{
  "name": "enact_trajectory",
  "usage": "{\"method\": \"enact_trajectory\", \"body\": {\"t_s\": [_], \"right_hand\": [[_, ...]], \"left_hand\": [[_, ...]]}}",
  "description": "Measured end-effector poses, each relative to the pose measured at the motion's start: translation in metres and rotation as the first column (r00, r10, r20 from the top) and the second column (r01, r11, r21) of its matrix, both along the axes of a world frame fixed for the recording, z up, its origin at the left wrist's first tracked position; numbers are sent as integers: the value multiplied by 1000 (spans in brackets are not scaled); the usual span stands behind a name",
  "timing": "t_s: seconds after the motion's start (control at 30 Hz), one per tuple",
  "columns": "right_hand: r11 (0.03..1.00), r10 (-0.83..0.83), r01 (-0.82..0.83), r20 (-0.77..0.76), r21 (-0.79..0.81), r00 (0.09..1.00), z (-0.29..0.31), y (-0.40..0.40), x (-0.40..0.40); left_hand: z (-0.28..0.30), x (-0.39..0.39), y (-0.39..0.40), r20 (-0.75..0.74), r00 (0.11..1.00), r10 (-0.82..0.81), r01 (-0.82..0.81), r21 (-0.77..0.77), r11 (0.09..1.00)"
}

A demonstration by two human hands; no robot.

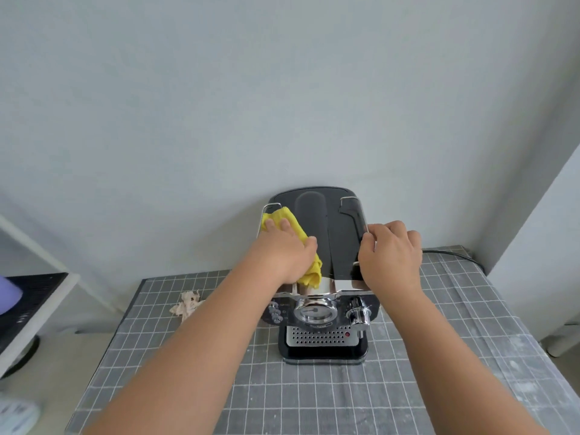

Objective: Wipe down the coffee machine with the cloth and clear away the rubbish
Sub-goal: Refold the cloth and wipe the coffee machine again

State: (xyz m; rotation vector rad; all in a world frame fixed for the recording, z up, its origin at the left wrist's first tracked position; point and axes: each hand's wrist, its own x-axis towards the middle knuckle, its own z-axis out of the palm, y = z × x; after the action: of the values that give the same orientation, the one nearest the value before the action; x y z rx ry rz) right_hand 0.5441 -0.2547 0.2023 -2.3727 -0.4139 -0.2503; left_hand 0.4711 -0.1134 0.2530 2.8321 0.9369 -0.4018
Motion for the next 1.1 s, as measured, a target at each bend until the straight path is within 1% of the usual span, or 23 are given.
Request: {"method": "enact_trajectory", "body": {"t_s": [0.1,0.17,0.23,0.4,0.5,0.57,0.67,0.77,0.9,1.0,1.1], "right_hand": [[1000,5,-5,14,-22,1000,0,-1,2],[999,11,-11,2,-42,1000,1,0,2],[999,11,-12,-9,-42,1000,1,0,1],[999,2,-2,-6,-35,1000,-2,2,2],[1000,-10,10,1,-22,1000,-6,4,4],[1000,-16,16,0,-17,1000,-7,5,5],[1000,-23,22,-2,-21,1000,-6,5,5],[1000,-11,11,-3,-28,1000,-5,2,3],[999,5,-5,-10,-32,1000,-5,0,3],[1000,18,-18,3,-24,1000,-7,1,6],[1000,13,-13,5,-5,1000,-8,2,6]], "left_hand": [[-5,18,9,76,995,65,-59,-78,995],[-5,25,12,114,990,83,-73,-89,993],[-5,22,9,110,993,36,-28,-74,997],[-5,-6,-7,157,976,-152,174,-138,975],[-4,-2,4,183,965,-188,220,-174,960],[-4,9,12,198,961,-192,226,-167,960],[-3,28,19,217,964,-156,193,-164,967],[2,43,18,208,975,-77,114,-173,978],[3,45,4,209,978,11,16,-125,992],[-2,30,-9,219,975,-26,39,-58,998],[-8,10,-20,206,971,-121,132,-42,990]]}}
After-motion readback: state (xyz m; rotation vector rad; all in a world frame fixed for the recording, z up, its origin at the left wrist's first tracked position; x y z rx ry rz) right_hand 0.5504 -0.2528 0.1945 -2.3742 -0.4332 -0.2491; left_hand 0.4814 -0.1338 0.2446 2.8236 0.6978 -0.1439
